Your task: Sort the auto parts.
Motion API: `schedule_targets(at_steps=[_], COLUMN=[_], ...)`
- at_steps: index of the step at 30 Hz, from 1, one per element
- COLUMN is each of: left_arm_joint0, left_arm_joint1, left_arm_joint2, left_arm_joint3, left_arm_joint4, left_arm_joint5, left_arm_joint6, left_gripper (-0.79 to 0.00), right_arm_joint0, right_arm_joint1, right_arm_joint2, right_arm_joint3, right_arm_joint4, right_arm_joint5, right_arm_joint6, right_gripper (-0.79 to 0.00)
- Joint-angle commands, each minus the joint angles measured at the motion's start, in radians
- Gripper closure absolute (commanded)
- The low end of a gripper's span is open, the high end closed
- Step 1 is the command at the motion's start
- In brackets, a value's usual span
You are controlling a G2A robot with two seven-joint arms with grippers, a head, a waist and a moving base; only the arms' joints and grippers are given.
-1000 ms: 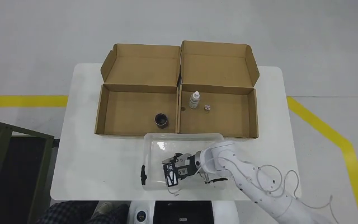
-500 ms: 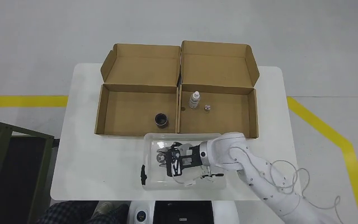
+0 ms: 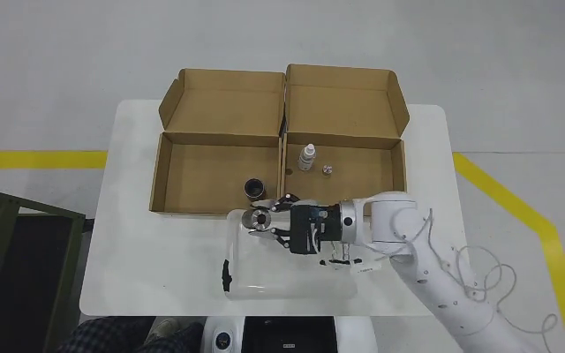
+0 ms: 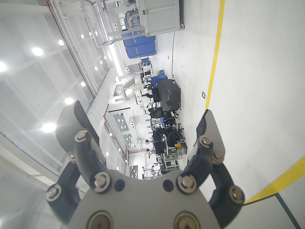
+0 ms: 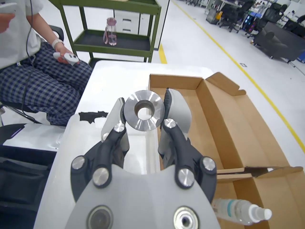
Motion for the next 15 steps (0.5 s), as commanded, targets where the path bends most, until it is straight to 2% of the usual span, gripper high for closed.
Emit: schedule_targets(at_steps=[1, 15], left_arm_joint0=[0.000, 0.000], left_arm_joint1=[0.000, 0.000], left_arm_joint2=[0.000, 0.000], left_arm_joint3=[0.000, 0.000], left_arm_joint4=[0.000, 0.000], left_arm_joint5=[0.000, 0.000], left_arm_joint6=[0.000, 0.000], left_gripper=[-0.785, -0.785], right_arm_joint0=[0.002, 0.037], right_arm_joint1=[0.003, 0.008], right_arm_joint2=[0.020, 0.109], right_arm_joint3=[-0.017, -0.034], right_arm_joint4=[0.009, 0.029], right_arm_joint5=[-0.011, 0.000], right_arm_joint6=[-0.014, -0.109], right_gripper=[0.000, 0.000])
